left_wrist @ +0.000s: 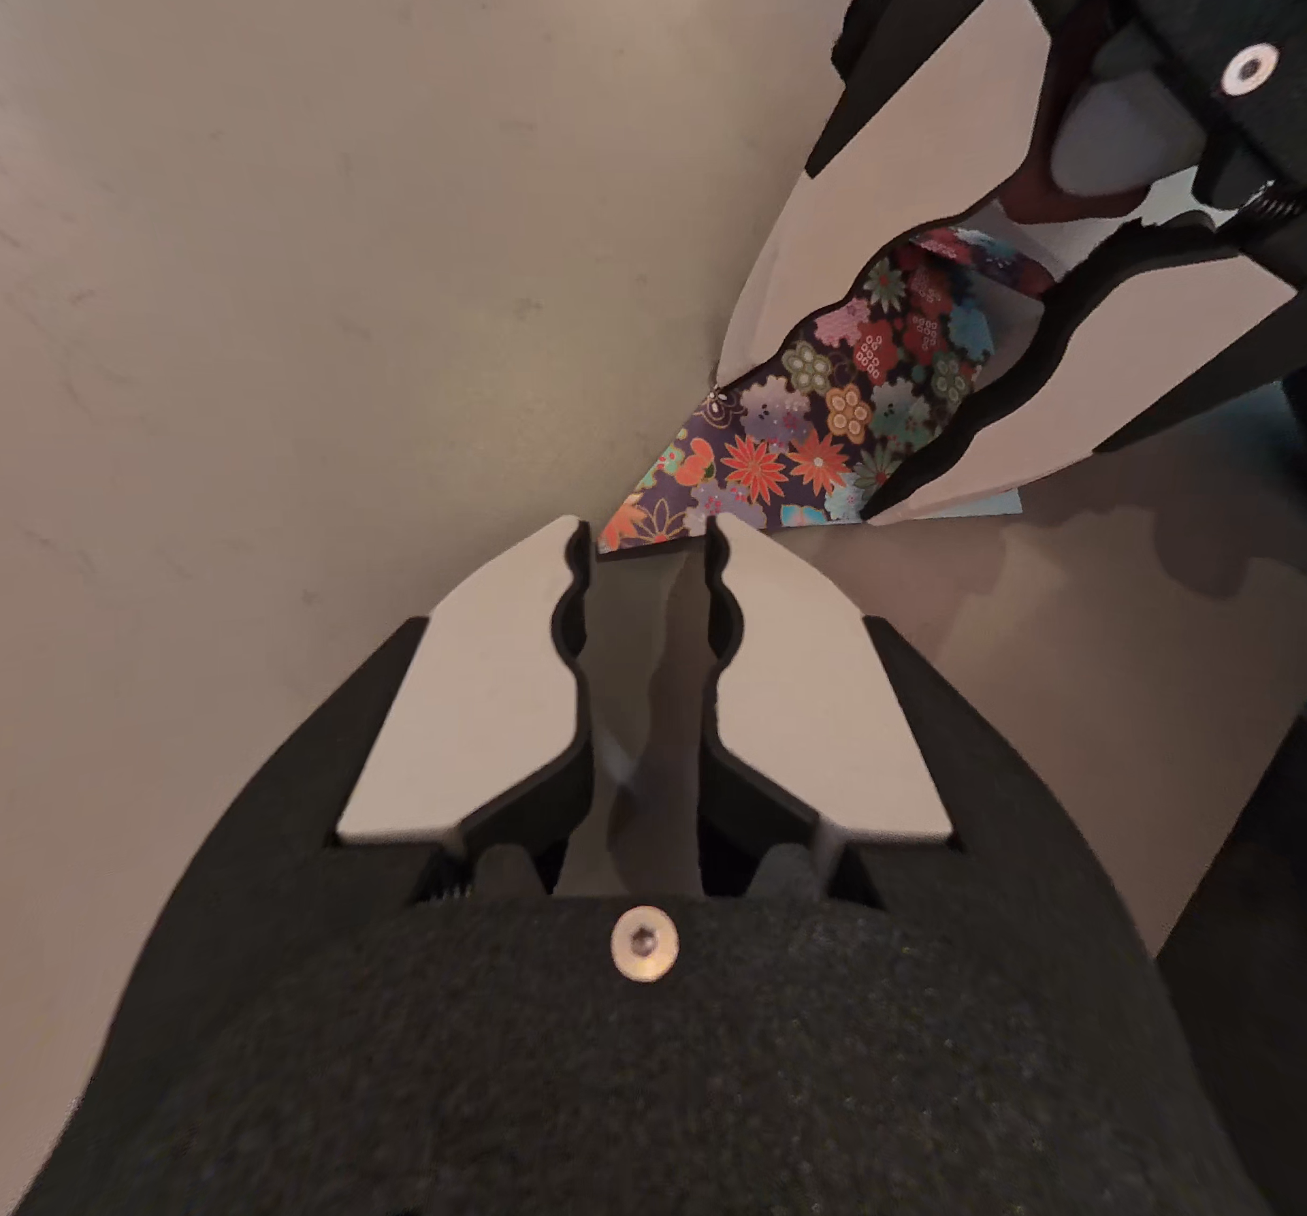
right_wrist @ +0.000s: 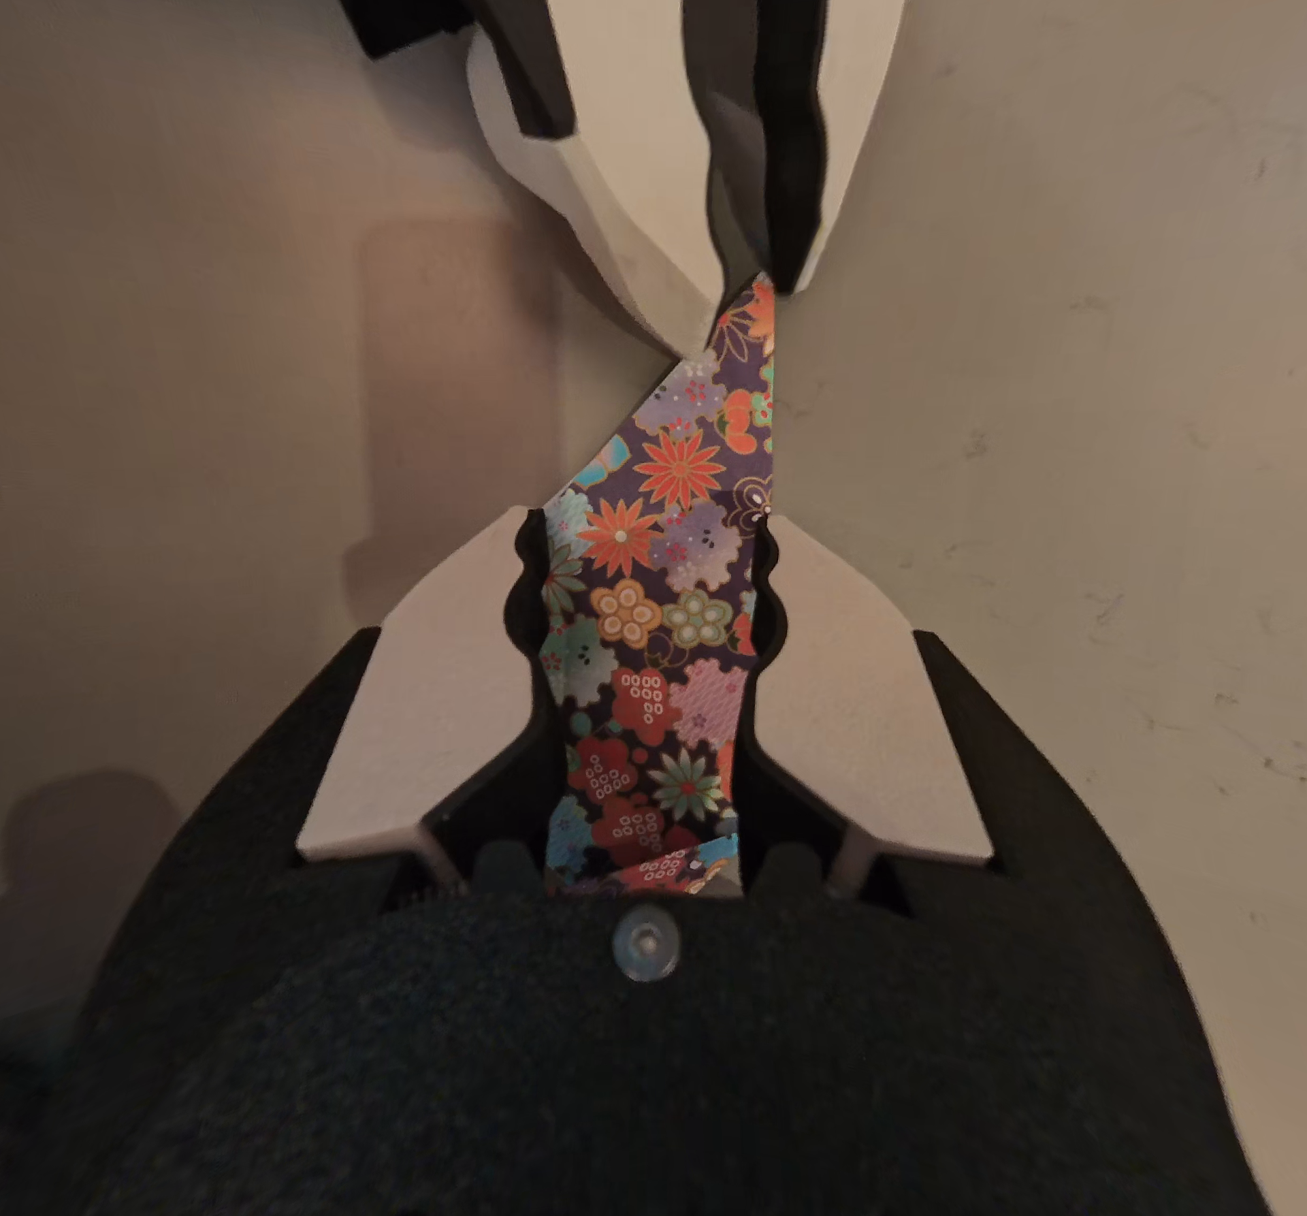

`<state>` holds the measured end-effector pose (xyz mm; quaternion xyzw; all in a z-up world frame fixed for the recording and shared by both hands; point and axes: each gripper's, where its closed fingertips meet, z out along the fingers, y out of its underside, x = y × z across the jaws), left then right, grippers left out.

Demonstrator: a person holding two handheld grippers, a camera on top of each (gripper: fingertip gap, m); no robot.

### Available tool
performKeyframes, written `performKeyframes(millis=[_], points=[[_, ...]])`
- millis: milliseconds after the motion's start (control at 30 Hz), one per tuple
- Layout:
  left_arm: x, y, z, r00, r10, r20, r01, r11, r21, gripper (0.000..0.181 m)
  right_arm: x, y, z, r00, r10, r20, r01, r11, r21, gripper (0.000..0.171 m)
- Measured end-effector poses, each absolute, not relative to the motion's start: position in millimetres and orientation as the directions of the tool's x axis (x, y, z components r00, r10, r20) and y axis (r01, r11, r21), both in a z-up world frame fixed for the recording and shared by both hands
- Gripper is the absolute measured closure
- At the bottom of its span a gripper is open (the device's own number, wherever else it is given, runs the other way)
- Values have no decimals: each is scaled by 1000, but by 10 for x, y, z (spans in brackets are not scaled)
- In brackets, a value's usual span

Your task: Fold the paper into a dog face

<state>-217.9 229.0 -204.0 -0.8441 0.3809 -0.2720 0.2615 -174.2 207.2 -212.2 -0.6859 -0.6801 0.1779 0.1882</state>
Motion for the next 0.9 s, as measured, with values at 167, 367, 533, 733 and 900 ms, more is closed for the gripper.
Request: performKeyframes(millis=[167, 367, 533, 733, 900], points=[[-2168, 2333, -2077, 569, -782, 254, -514, -579, -633, 181, -1741, 2072, -2121, 13, 1000, 11, 860, -6, -511, 116], [-2165, 2380, -1983, 565, -765, 310, -474, -608, -636, 181, -1740, 2073, -2121, 17, 1000, 10, 853, -9, -521, 116], [-2295, 2444, -1952, 595, -738, 318, -456, -636, -623, 176, -1738, 2072, -2122, 17, 1000, 11, 855, -9, -518, 116], [-2278, 2316, -1996, 610, -661, 438, -366, -725, -584, 155, -1736, 2071, -2122, 19, 1000, 11, 855, -11, -519, 116], [-2200, 2292, -1970, 588, -606, 536, -286, -776, -563, 160, -1736, 2070, -2122, 19, 1000, 11, 854, -11, -520, 116]])
